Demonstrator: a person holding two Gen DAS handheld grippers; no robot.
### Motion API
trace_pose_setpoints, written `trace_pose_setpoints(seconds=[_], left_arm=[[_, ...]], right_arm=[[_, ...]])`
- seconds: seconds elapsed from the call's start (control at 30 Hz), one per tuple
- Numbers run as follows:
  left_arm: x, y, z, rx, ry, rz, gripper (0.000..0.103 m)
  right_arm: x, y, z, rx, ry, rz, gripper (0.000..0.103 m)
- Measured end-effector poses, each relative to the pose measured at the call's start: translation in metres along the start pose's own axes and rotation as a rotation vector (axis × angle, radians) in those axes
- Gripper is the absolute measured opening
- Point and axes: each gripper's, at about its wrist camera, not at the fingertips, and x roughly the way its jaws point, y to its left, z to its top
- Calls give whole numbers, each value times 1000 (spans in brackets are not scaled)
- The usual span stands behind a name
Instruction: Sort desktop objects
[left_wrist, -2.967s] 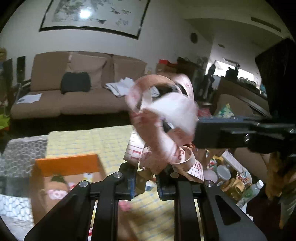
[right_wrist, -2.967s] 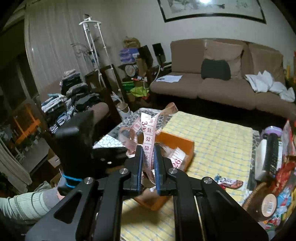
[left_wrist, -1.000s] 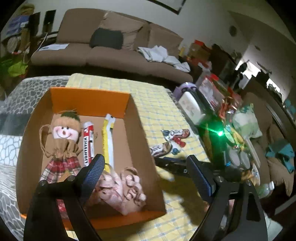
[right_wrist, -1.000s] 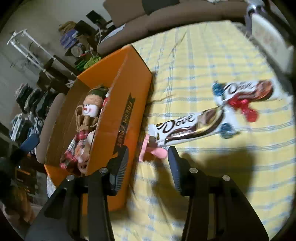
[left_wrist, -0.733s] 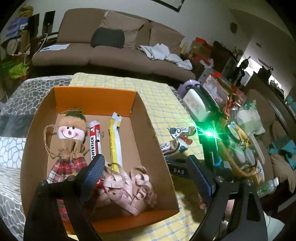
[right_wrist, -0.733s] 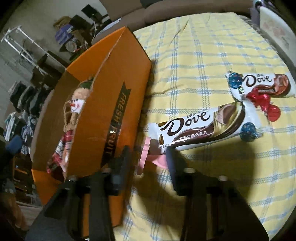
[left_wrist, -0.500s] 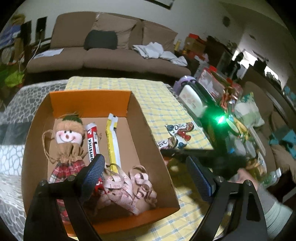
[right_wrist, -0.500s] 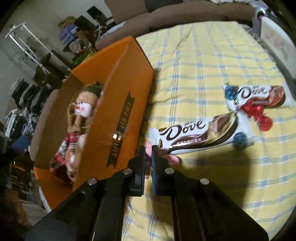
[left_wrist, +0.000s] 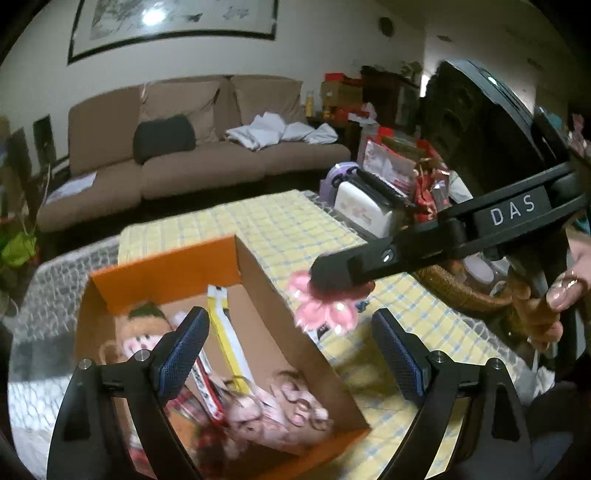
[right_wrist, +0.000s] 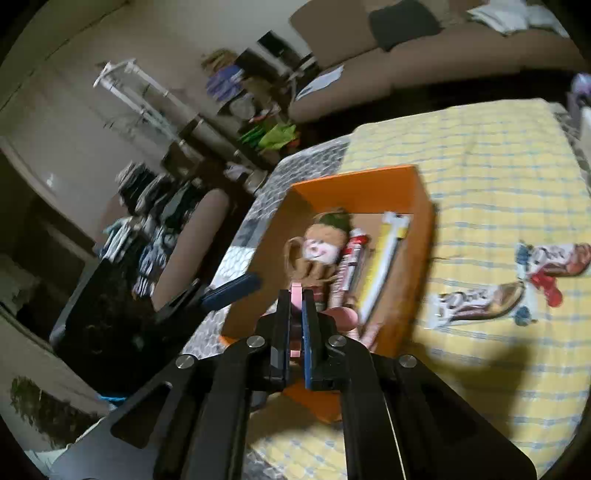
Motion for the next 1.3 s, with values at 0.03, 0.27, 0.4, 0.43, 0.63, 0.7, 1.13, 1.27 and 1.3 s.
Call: trace_pose_setpoints(seconds=[0.03, 0.27, 0.4, 0.43, 0.63, 0.7, 1.13, 1.27, 1.3], left_arm=[[-2, 1, 1, 26, -9, -11, 90], [5, 22, -2, 21, 48, -72, 42], [11, 26, -8, 11, 63, -60, 42], [16, 28, -9, 4, 86, -47, 42], [55, 41, -17, -46, 204, 1, 42], [76, 47, -19, -93, 264, 1, 41], [155, 80, -35, -419, 461, -81, 42], [163, 86, -43, -534, 495, -72, 82], [159, 88, -42, -551, 472, -83, 83]], right_arm=[[3, 3, 1, -3, 10, 4, 6], [27, 18, -1, -39, 77, 27, 6], [33, 12, -1, -31, 96, 28, 10], [31, 10, 0, -30, 89, 4, 17], [-13, -18, 4, -40, -6, -179, 47], [-23, -41, 1, -22, -1, -265, 47], [5, -77, 5, -6, 16, -203, 43], [6, -90, -1, 22, -2, -60, 42], [4, -91, -2, 17, -6, -44, 42]])
